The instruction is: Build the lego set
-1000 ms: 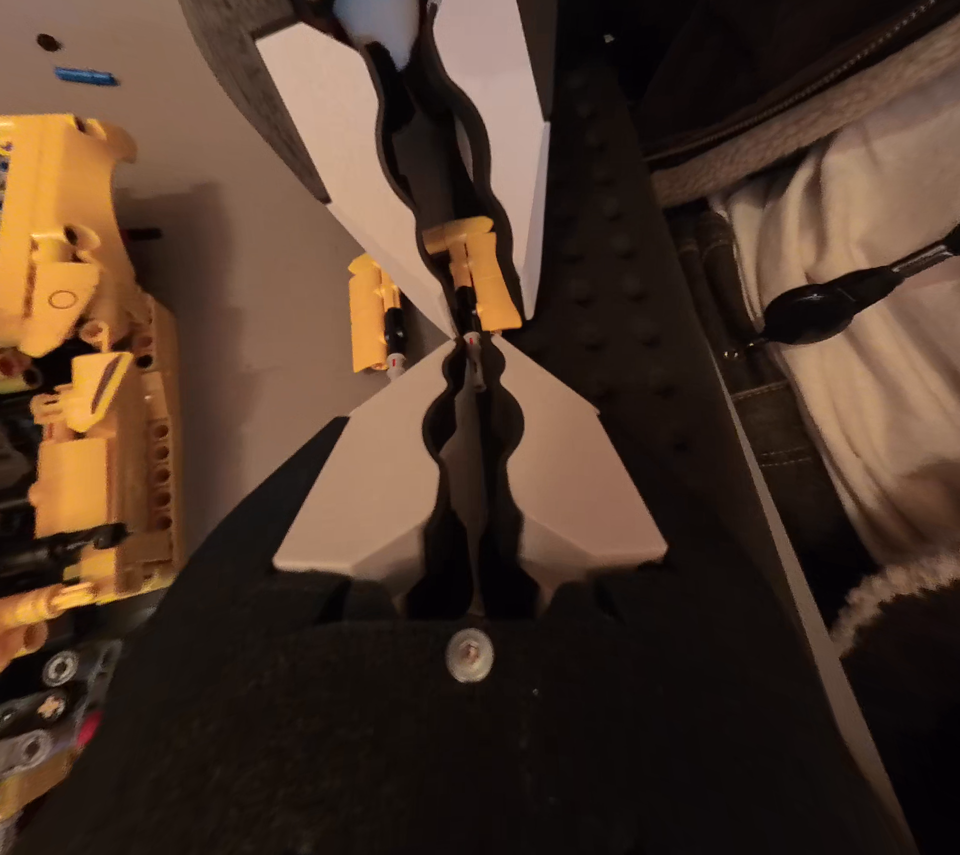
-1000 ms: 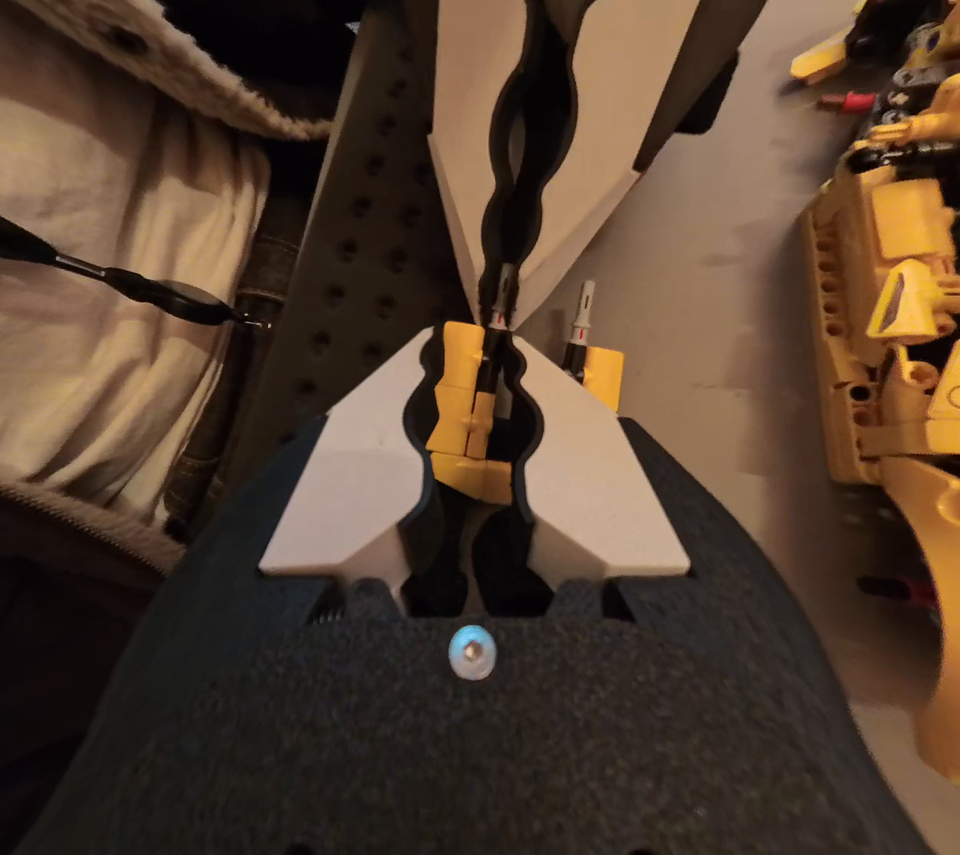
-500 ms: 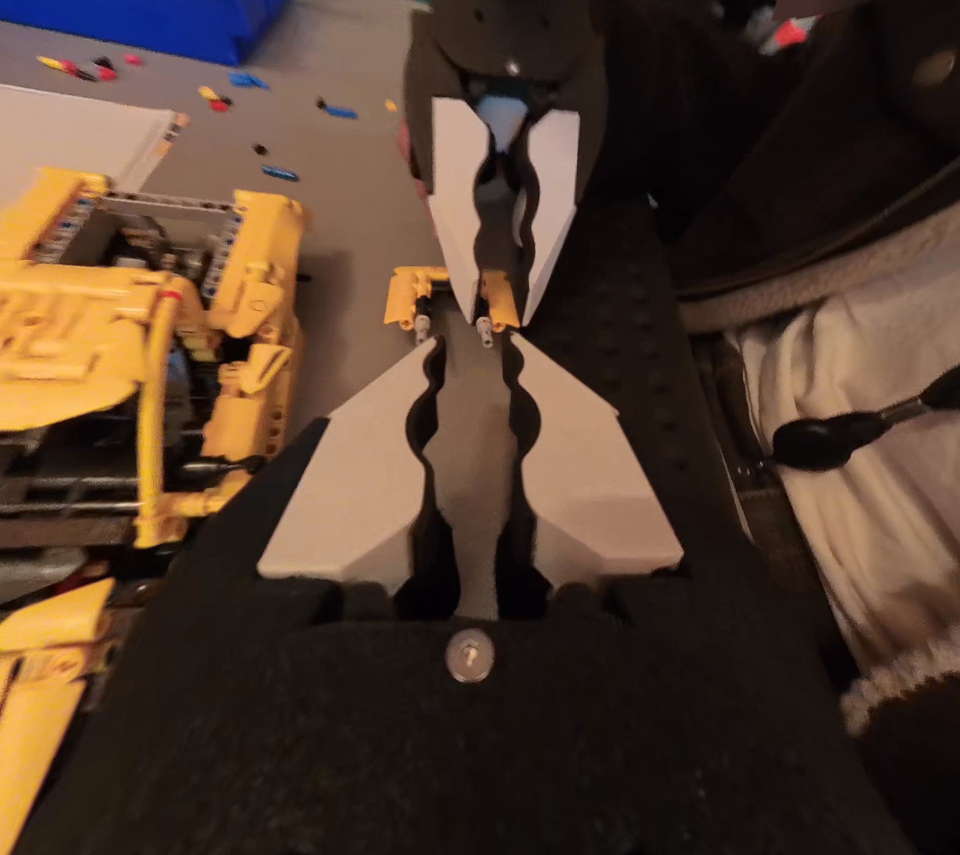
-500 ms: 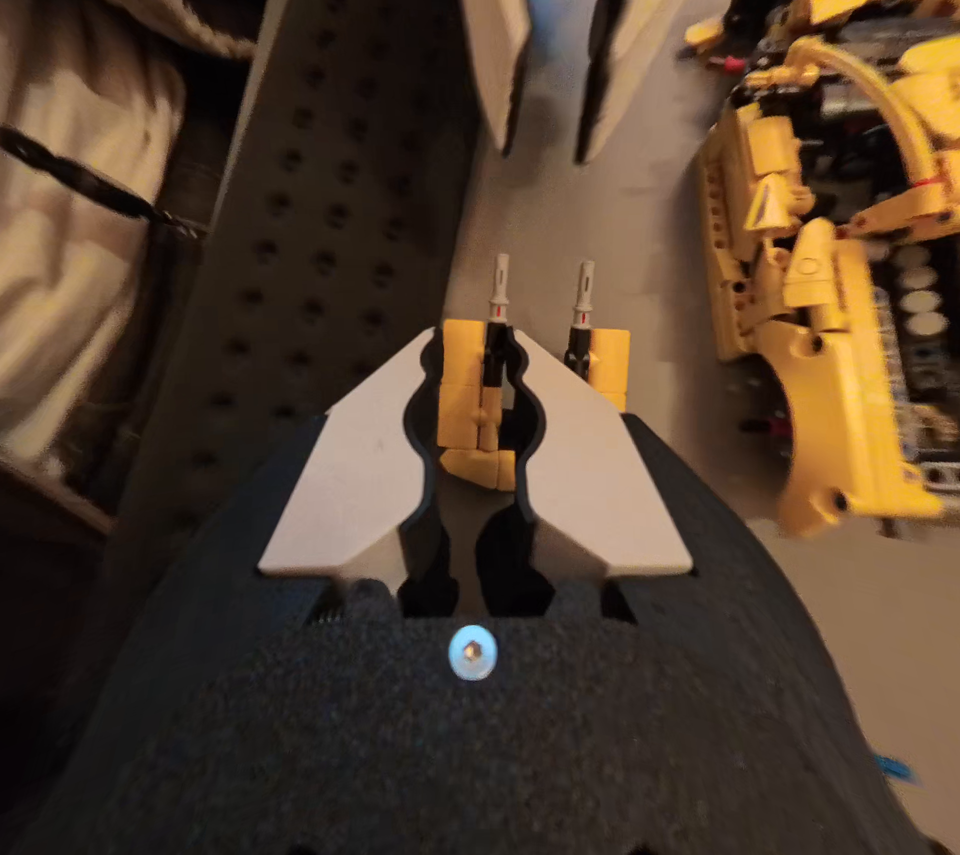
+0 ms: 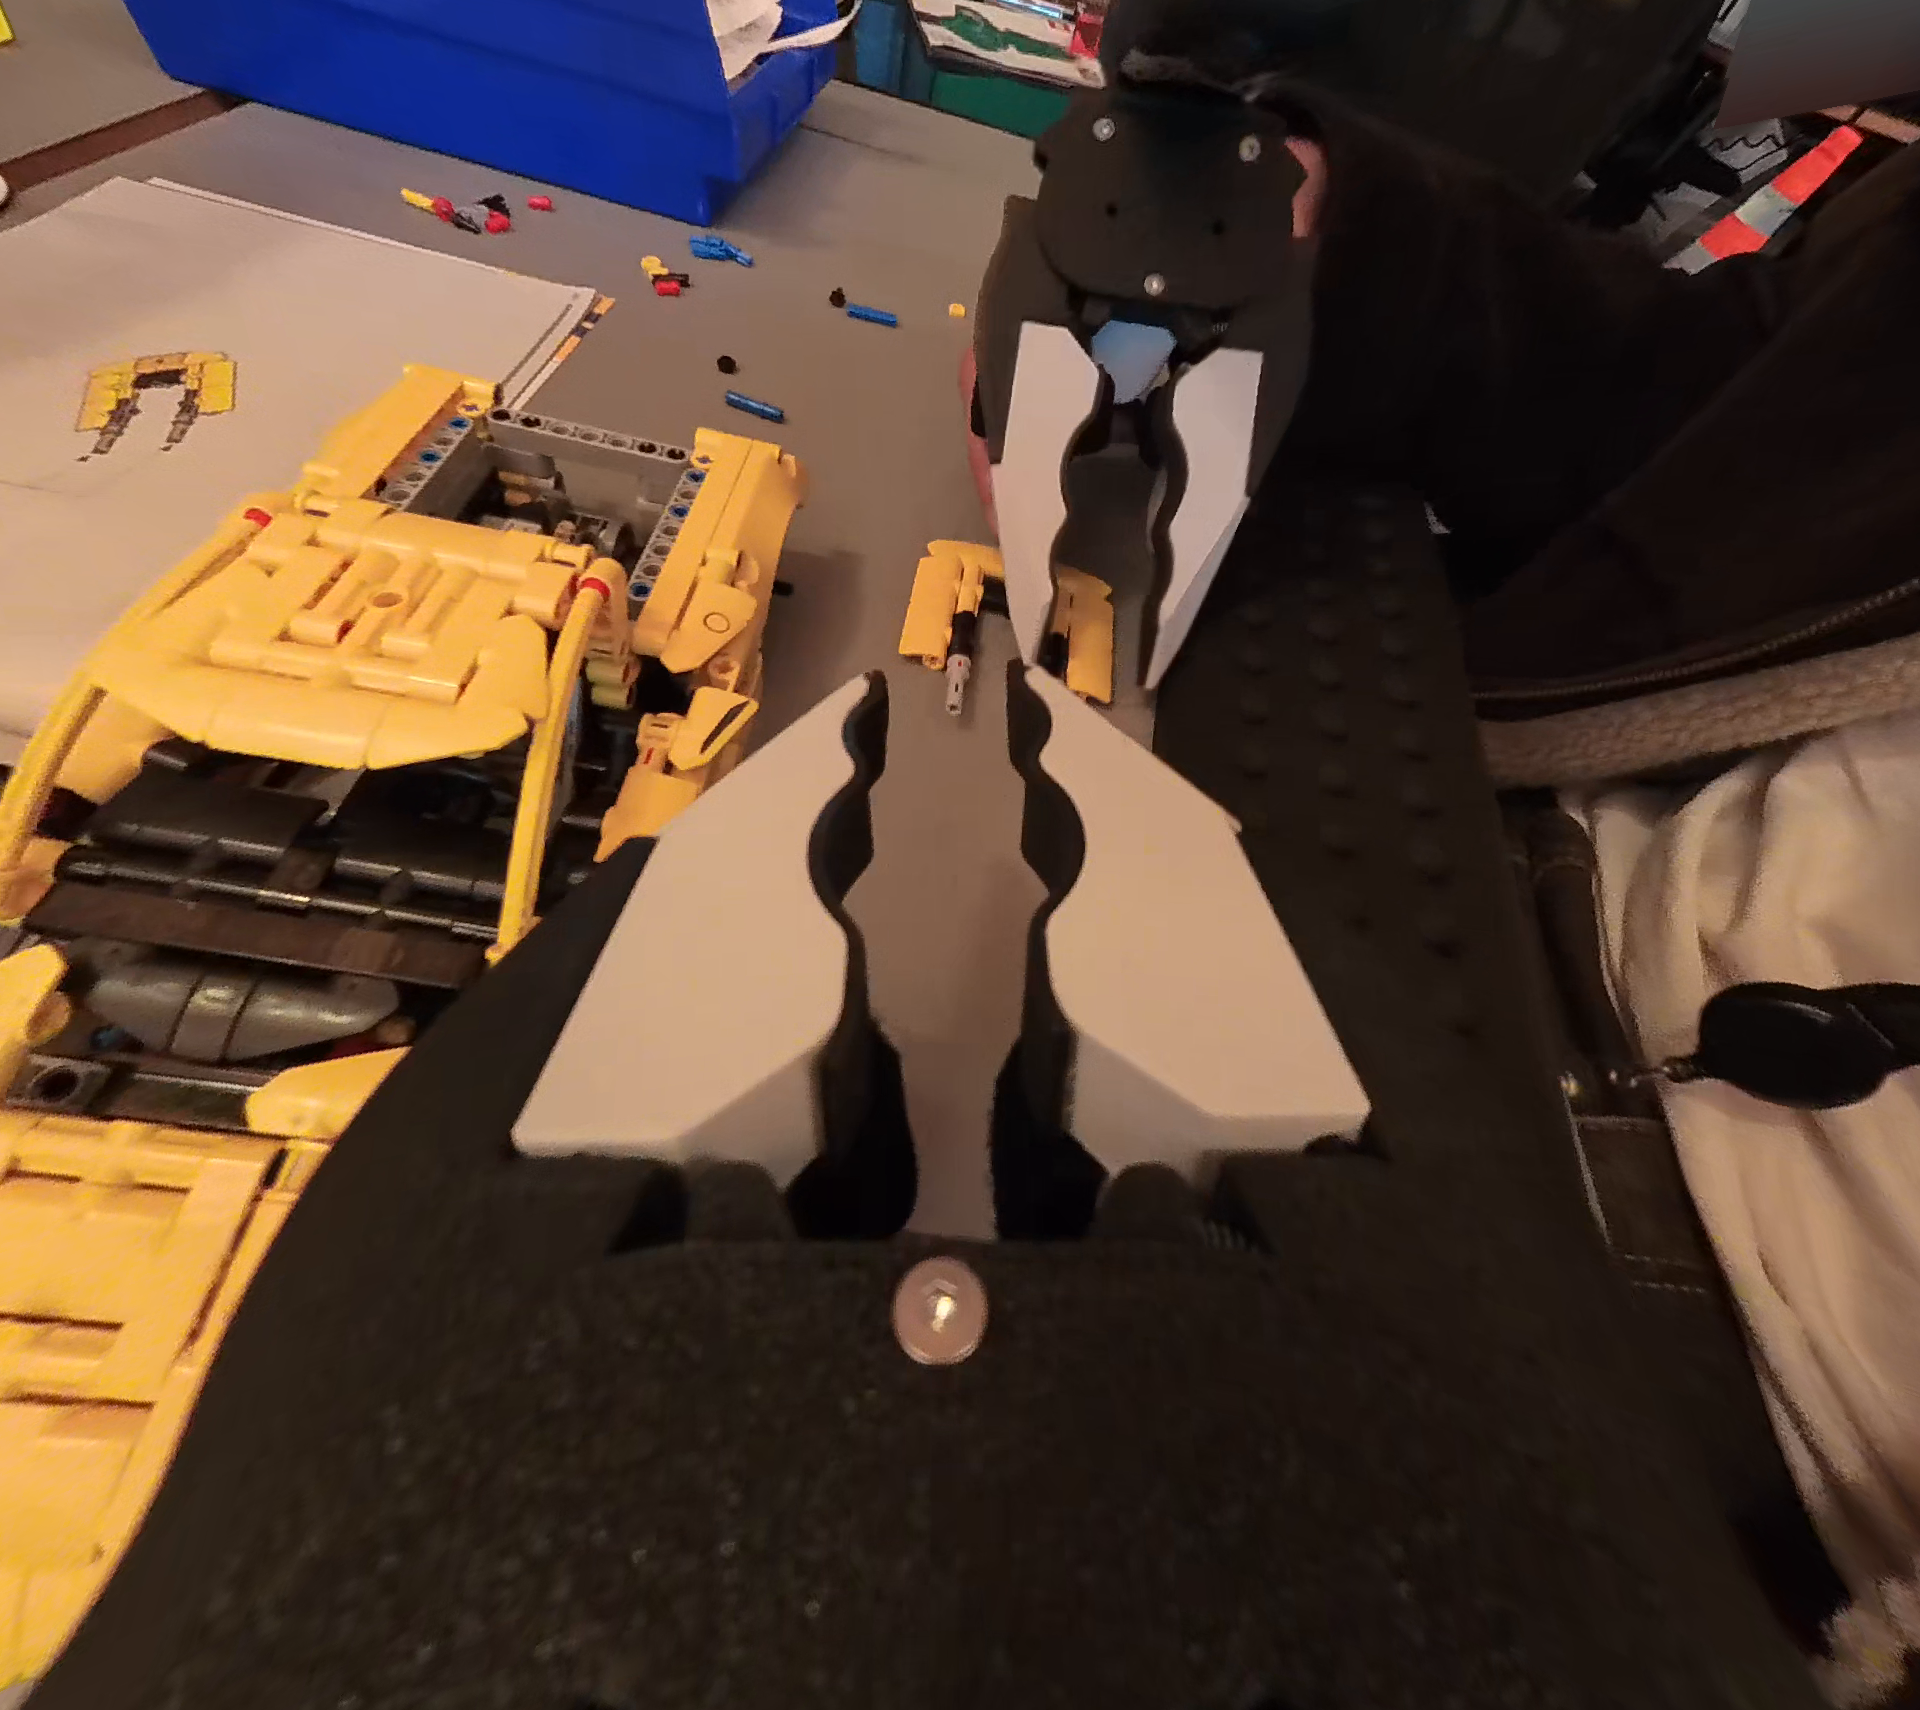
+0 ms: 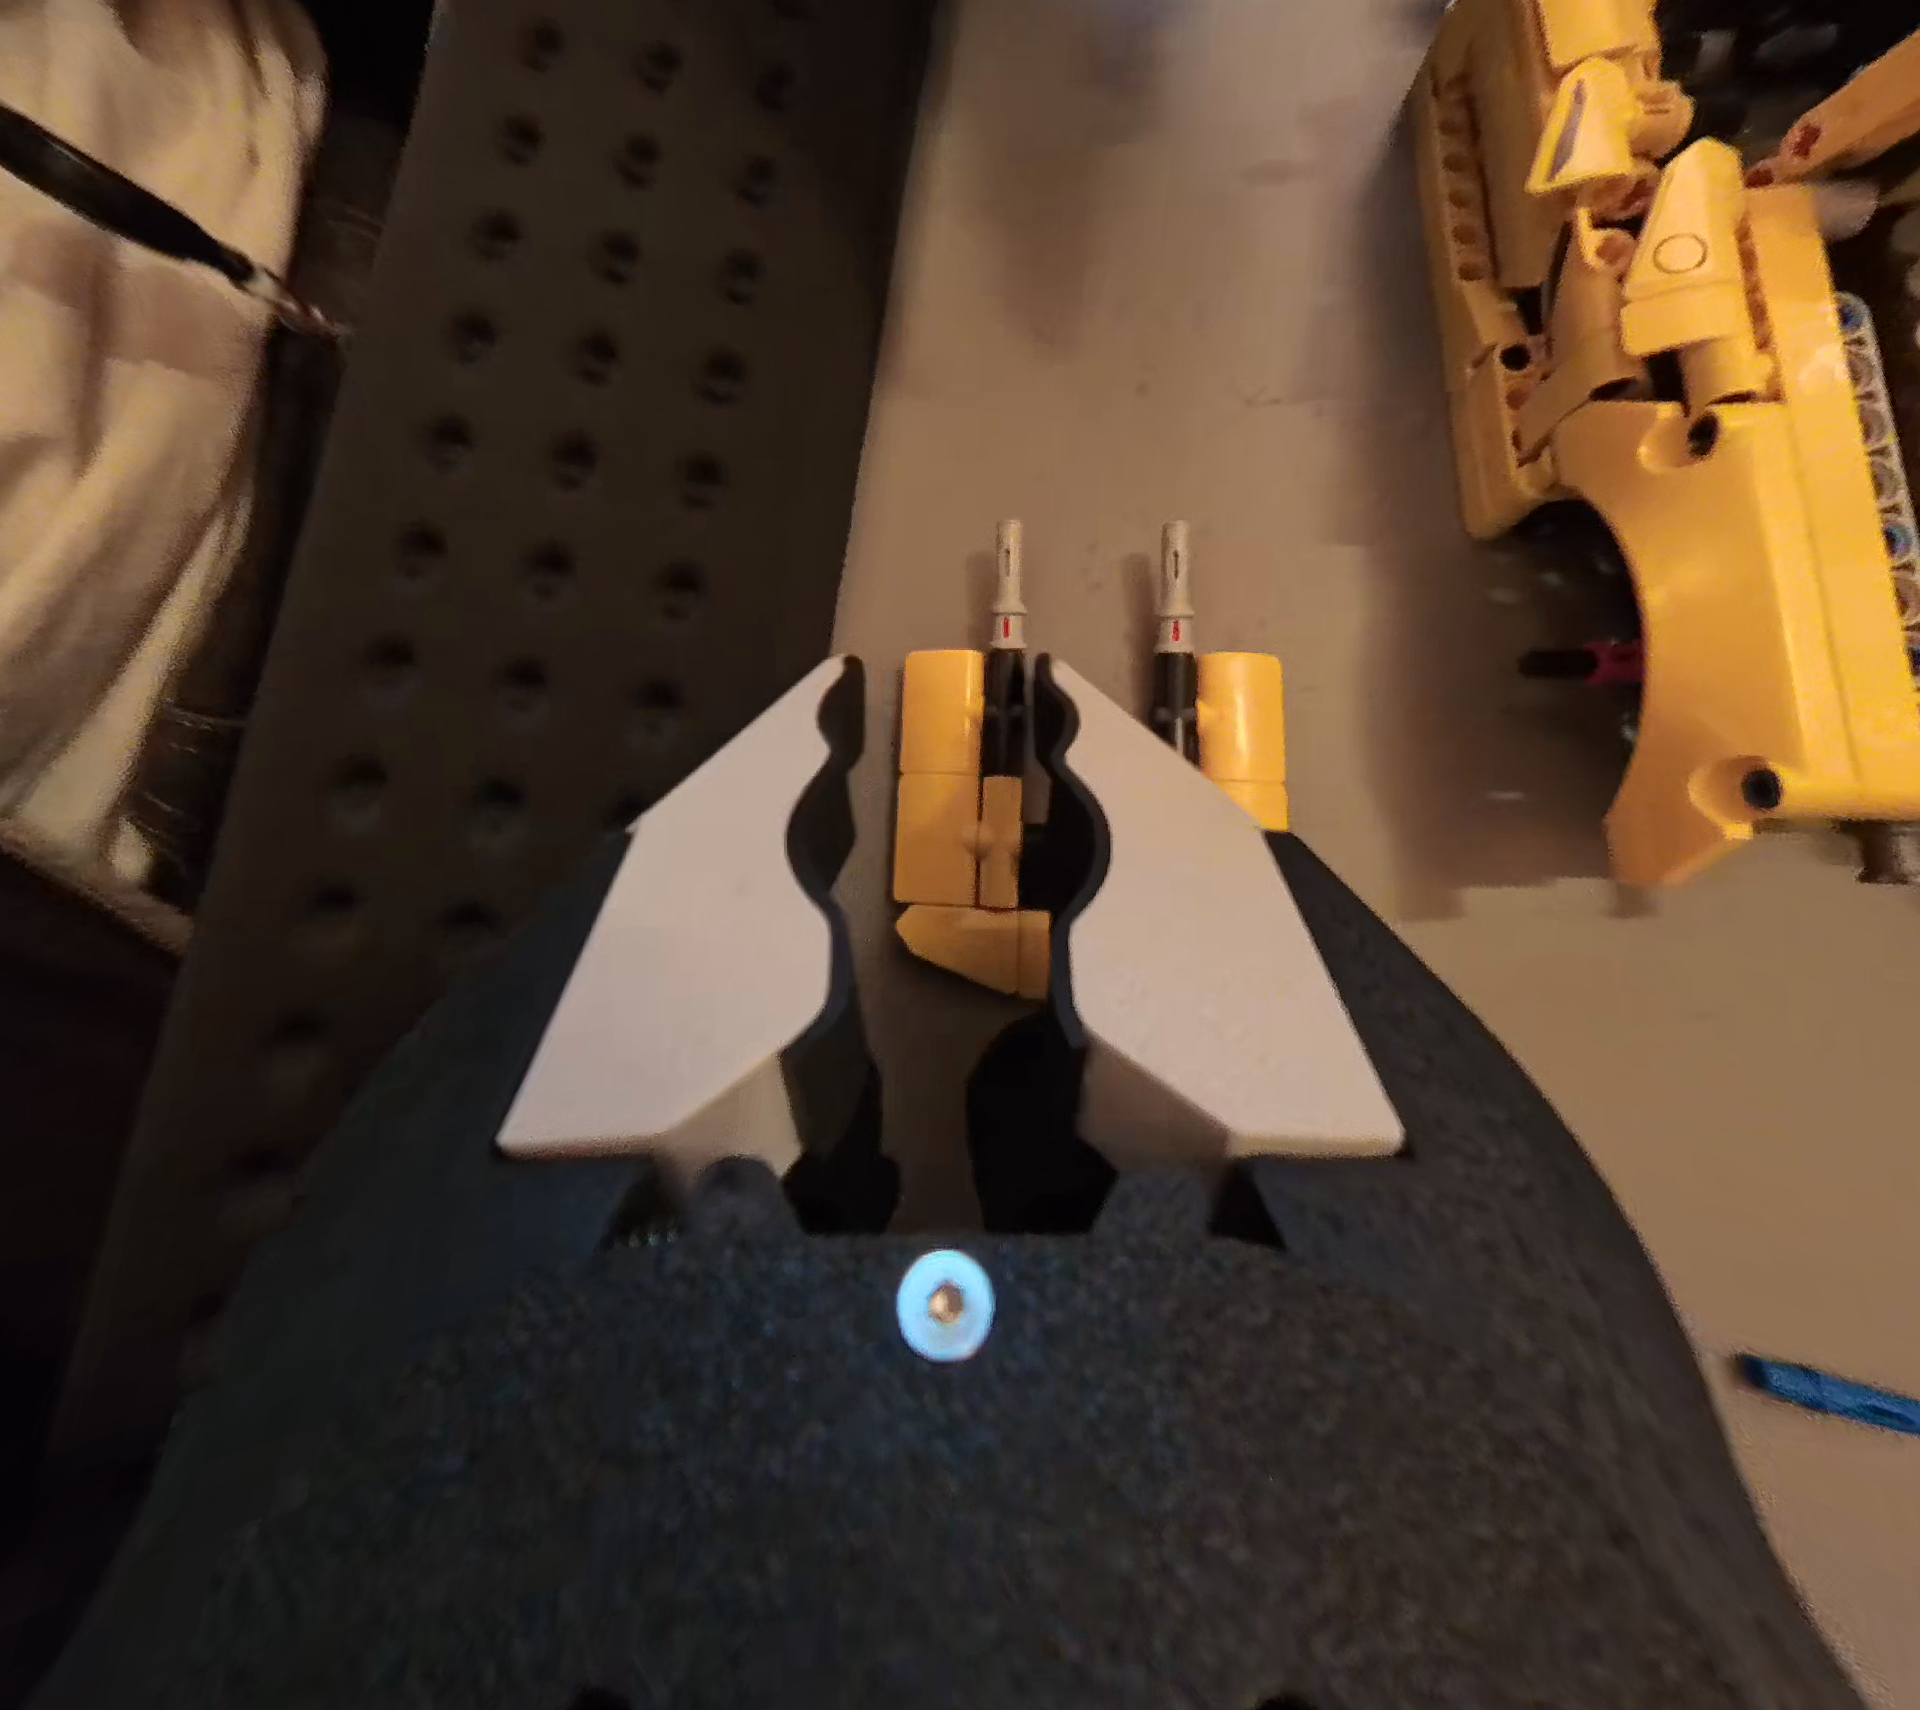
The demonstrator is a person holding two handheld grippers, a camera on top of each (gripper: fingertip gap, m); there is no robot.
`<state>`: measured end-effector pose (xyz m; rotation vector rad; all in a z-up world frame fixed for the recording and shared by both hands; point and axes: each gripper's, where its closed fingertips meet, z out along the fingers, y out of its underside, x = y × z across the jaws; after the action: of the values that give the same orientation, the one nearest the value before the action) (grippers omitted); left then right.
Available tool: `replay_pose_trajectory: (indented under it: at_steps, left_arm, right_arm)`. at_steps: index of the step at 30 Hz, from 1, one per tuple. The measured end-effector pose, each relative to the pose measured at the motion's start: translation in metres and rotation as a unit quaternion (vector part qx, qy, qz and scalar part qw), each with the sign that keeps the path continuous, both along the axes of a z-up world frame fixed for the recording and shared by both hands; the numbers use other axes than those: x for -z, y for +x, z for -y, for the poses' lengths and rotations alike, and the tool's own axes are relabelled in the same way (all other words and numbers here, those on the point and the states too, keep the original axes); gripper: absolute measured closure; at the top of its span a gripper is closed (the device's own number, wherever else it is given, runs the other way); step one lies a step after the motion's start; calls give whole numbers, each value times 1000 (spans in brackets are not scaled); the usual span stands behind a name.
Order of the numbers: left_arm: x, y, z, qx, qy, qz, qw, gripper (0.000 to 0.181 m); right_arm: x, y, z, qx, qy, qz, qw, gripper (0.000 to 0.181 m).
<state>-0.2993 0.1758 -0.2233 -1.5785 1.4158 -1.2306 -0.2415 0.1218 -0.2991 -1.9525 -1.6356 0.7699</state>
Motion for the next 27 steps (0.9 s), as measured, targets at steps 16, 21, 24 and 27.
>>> replay_pose_trajectory:
  at_steps: [16,21,24,27]
  left_arm:
    - [-63,9,-213,-245,-99,-11,964,161]
    - [-23,-16,-235,-308,-27,-15,951,162]
    - [-26,-19,-239,-309,-20,-12,951,162]
    - [-32,-15,-231,-299,-10,-12,954,162]
  right_arm:
    - [-70,154,-229,553,-213,-69,803,128]
    - [-14,175,-208,589,-246,32,769,138]
    - [-11,185,-205,606,-237,65,756,146]
    - [-9,182,-195,594,-248,85,761,144]
